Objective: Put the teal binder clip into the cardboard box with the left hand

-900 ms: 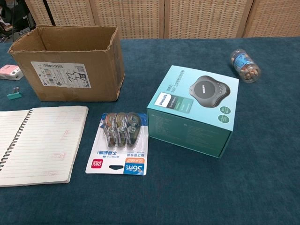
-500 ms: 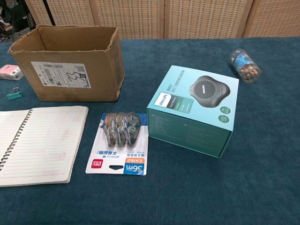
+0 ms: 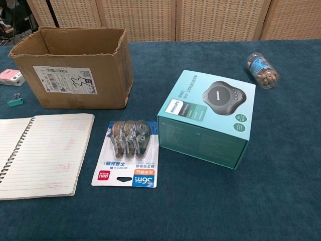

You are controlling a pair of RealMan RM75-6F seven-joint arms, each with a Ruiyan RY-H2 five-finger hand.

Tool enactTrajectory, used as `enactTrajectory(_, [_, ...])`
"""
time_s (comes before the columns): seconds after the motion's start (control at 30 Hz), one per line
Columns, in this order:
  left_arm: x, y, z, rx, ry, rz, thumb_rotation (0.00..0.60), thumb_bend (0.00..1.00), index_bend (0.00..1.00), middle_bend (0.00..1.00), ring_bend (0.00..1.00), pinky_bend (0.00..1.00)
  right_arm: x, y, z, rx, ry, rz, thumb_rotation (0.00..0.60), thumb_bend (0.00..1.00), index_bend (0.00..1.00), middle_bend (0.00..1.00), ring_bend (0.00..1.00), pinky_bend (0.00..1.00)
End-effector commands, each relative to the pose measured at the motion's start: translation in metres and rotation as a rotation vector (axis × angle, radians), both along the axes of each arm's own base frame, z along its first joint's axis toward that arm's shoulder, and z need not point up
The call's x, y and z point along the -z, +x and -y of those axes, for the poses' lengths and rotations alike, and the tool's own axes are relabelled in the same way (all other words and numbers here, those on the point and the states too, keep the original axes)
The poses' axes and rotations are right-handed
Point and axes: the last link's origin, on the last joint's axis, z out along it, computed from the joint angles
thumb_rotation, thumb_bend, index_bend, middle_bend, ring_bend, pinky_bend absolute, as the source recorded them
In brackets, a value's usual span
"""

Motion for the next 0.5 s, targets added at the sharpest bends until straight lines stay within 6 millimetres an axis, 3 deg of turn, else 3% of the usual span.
enactTrajectory(0.03, [0.0009, 0.0002, -0.0001, -0.001, 0.001, -0.005, 0.600, 0.10, 0.00, 0.00, 0.00, 0.00, -0.0008, -0.0002, -0.0001, -0.002, -0.002, 0.004, 0.600, 0.16, 0.02, 0.00, 0.00, 0.00])
enactTrajectory(0.5, [0.0006, -0.0006, -0.0009, -0.010, 0.000, -0.001, 0.600, 0.10, 0.00, 0.00, 0.00, 0.00, 0.0006, 0.0006, -0.0008, -0.007, 0.003, 0.001, 0.600, 0.16, 0.02, 0.00, 0.00, 0.00])
